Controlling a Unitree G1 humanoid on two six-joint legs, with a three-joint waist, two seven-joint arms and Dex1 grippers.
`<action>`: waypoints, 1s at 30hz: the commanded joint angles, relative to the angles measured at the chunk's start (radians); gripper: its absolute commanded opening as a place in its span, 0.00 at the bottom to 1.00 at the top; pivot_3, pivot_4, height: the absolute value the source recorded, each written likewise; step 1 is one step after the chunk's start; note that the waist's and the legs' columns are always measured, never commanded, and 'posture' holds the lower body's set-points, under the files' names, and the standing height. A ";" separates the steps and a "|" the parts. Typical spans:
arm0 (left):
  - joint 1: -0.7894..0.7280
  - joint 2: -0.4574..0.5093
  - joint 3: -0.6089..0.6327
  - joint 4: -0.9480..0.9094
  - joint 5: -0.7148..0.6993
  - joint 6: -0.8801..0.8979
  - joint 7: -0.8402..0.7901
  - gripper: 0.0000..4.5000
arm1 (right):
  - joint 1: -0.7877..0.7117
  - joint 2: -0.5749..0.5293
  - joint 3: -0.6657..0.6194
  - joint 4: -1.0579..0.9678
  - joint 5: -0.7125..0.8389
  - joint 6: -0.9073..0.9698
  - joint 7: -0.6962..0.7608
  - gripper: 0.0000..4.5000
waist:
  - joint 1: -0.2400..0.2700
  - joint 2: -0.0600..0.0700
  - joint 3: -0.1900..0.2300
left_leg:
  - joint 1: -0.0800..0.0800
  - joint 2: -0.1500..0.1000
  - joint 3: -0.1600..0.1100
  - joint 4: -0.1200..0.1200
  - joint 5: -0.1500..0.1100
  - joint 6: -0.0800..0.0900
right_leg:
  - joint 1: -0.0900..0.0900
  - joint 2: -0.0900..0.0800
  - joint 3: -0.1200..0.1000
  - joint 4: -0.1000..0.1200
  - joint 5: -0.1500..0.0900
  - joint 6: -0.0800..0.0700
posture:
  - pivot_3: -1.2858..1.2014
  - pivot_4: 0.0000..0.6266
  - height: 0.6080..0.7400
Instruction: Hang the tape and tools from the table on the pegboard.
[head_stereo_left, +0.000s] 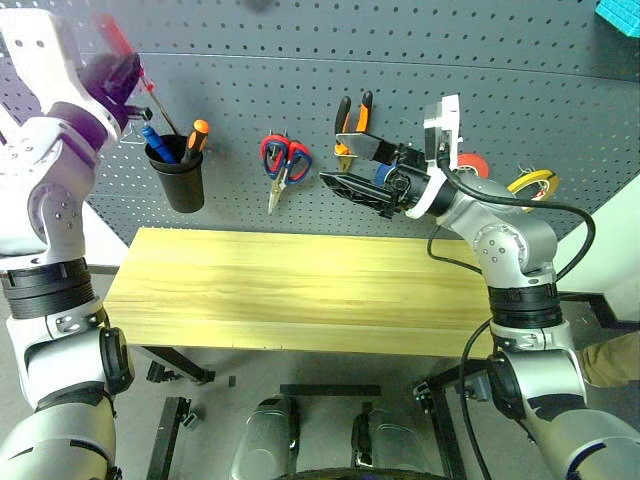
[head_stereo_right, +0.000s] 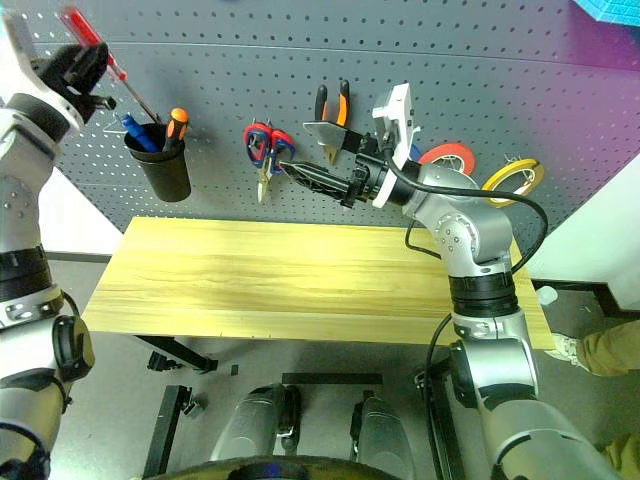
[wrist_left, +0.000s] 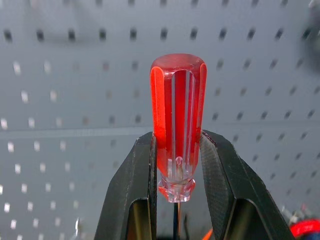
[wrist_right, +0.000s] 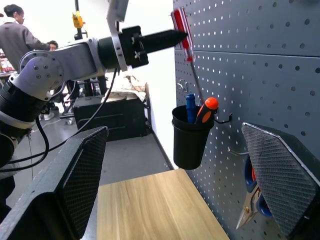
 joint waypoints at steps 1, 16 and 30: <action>-0.006 0.020 -0.014 -0.026 0.038 0.016 0.011 0.20 | -0.007 -0.012 -0.022 -0.035 0.006 -0.010 0.000 1.00 | 0.000 0.000 0.000 | 0.000 0.000 0.000 0.000 0.000 0.000 | 0.000 0.000 0.000 0.000 0.000 0.000 | 0.60 0.09 1.00; 0.018 -0.002 0.033 -0.070 0.022 -0.017 -0.058 0.76 | 0.021 -0.042 -0.034 -0.041 0.005 -0.007 0.000 1.00 | 0.000 0.000 0.000 | 0.000 0.000 0.000 0.000 0.000 -0.001 | 0.000 0.000 0.000 0.000 0.000 0.000 | 0.60 0.07 1.00; 0.463 0.001 -0.085 -0.006 -0.017 -0.513 -0.761 0.76 | 0.220 -0.177 -0.057 -0.048 -0.042 0.008 0.007 1.00 | 0.003 0.000 -0.009 | 0.001 0.000 0.001 0.000 -0.002 -0.002 | 0.001 -0.002 0.000 -0.001 0.000 -0.001 | 0.59 0.10 1.00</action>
